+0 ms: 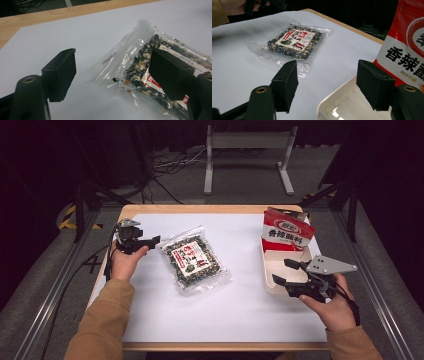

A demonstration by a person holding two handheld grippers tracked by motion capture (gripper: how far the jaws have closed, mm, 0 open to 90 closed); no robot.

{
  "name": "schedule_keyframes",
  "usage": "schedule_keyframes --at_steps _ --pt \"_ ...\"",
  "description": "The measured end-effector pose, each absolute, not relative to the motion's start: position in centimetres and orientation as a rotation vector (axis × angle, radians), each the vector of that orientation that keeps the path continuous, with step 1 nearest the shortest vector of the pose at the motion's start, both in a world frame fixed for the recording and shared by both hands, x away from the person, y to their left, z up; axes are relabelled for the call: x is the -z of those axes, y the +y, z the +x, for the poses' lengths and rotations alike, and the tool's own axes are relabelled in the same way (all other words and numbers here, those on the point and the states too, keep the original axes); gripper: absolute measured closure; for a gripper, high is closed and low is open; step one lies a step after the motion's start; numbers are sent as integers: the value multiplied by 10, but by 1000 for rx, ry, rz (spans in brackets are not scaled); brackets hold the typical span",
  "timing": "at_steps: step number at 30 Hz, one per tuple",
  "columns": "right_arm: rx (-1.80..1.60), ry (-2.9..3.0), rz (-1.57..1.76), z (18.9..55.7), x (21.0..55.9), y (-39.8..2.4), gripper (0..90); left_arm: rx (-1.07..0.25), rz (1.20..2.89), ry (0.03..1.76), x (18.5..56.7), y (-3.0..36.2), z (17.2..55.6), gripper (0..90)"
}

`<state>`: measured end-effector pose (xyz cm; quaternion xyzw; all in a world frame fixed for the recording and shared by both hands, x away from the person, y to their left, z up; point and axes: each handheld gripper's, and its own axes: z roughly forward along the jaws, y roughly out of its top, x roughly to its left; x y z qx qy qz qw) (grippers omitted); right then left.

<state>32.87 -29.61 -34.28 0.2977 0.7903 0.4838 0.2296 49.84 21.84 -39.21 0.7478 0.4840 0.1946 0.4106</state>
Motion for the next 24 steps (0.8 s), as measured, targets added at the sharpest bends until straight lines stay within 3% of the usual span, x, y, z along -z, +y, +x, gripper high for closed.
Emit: schedule_keyframes --at_steps 4,7,17,20,24 --pt "-1328 2165 828 322 343 -299 337 -497 1854 1225 397 219 508 231" --pt "-1326 2158 832 319 343 -301 335 -409 1917 1244 403 220 518 277" --pt "-1338 2174 831 317 345 -297 329 -330 1920 1309 419 220 534 310" --pt "-1343 2179 823 316 345 -296 329 -329 1916 1321 424 218 538 392" --pt "-1352 2175 818 315 344 -296 329 -340 1908 1336 430 217 543 400"
